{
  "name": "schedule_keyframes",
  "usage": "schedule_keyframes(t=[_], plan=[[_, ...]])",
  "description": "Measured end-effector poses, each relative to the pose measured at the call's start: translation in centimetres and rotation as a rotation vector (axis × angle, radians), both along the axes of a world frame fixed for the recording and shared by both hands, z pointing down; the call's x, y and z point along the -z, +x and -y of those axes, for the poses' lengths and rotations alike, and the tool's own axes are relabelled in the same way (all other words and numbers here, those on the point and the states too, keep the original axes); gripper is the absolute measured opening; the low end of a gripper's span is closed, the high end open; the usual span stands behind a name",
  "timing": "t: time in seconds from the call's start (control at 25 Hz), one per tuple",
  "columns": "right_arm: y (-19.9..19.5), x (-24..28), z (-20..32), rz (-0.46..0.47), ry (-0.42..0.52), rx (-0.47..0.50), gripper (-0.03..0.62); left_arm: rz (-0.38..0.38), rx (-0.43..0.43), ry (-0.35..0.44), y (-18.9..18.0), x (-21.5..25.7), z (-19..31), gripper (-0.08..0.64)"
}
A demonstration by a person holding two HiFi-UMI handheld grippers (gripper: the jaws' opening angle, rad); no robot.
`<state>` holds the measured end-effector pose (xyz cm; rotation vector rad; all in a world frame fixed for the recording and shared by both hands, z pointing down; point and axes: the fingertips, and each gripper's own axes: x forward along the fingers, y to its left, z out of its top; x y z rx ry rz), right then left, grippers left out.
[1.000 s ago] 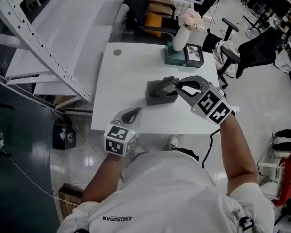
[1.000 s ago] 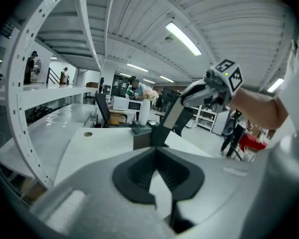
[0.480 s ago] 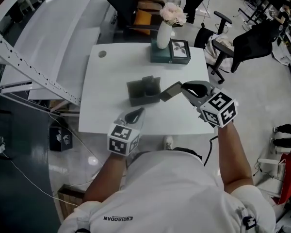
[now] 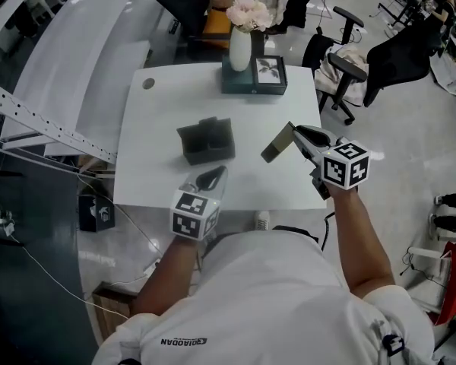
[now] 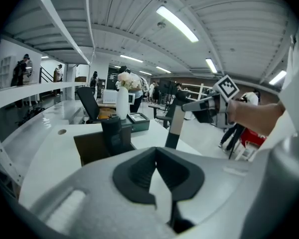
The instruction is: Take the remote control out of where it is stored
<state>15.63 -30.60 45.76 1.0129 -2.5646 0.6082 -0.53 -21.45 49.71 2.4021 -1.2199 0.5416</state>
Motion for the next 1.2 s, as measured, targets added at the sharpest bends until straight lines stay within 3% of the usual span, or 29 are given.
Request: schedule_keyframes(t=[0.16,0.48,0.64,0.96,1.08,1.2], plan=[[2.3,-2.0,1.9,0.104,-0.066,-0.111,0.054,0.019,0.027,-0.017,1.0,-0.8,0.5,0.003],[5.8,-7.7,6.1,0.514,-0.295,-0.404,0.054,0.046,0.056,-0.069,2.4,-2.4,0.9,0.003],[6.5,-11.1,7.6,0.644,-0.374,-0.493,0.054,0.049,0.078,-0.084,2.3,-3.3,1.7,0.003],[6.5,-15.4,9.6,0.709,-0.438,-0.546,0.054,0.05,0.112,-0.102,1.4,-4.0,3.2,0.003],[6.2,-16.7,9.9,0.684,-0.47,-0.543,0.055,0.05,0.119,-0.111,1.0,-4.3,3.5,0.003],[6.2,-18.0,10.2,0.6,-0.491,-0.527,0.057,0.051,0.124,-0.12,0.7,-4.7,3.7,0.003]])
